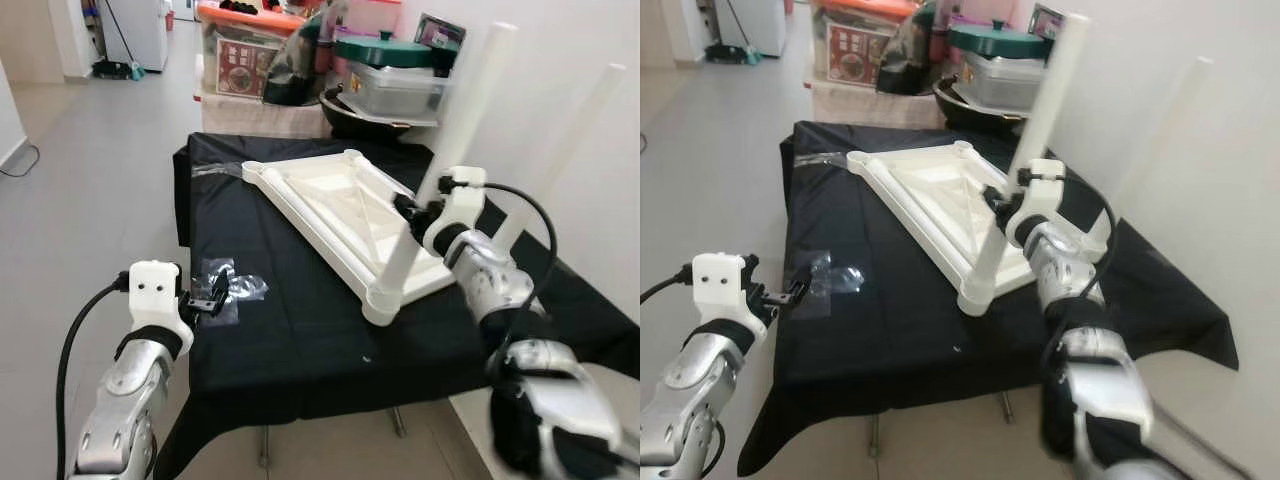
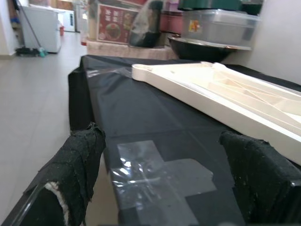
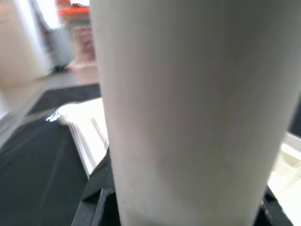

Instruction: Building children table

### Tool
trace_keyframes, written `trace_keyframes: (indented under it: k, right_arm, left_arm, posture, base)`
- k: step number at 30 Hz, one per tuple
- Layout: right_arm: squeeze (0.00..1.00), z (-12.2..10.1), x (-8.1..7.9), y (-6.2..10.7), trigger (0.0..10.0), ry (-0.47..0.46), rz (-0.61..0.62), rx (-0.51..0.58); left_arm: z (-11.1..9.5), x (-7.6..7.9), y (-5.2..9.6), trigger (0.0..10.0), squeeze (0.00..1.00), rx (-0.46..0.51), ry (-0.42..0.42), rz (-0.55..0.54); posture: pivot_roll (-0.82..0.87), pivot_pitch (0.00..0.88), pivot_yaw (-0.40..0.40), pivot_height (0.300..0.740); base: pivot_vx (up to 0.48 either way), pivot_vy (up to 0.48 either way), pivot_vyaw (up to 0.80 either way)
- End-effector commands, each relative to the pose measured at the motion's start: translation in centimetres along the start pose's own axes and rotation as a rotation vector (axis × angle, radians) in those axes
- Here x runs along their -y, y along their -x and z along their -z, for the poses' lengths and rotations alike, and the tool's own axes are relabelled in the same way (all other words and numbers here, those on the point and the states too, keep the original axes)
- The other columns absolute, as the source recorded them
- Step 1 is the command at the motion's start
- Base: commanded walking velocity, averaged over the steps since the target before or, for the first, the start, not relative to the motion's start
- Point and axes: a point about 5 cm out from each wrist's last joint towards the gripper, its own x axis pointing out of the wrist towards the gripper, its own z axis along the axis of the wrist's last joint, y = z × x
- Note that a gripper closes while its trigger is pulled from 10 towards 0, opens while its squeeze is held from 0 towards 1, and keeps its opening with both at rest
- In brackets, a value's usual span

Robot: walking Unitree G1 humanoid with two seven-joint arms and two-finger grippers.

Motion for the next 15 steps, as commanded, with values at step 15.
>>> trace_keyframes:
  k: [15]
  right_arm:
    - [0.00,1.2,-5.8,3.0,0.0,0.077,0.084,0.020]
  left_arm:
    - [0.2,1.5,-1.0,10.0,0.00,0.009,0.007,0.046]
  posture:
    - [0.13,0.000,-0.155,0.740]
  base:
    - [0.000,0.000,0.00]
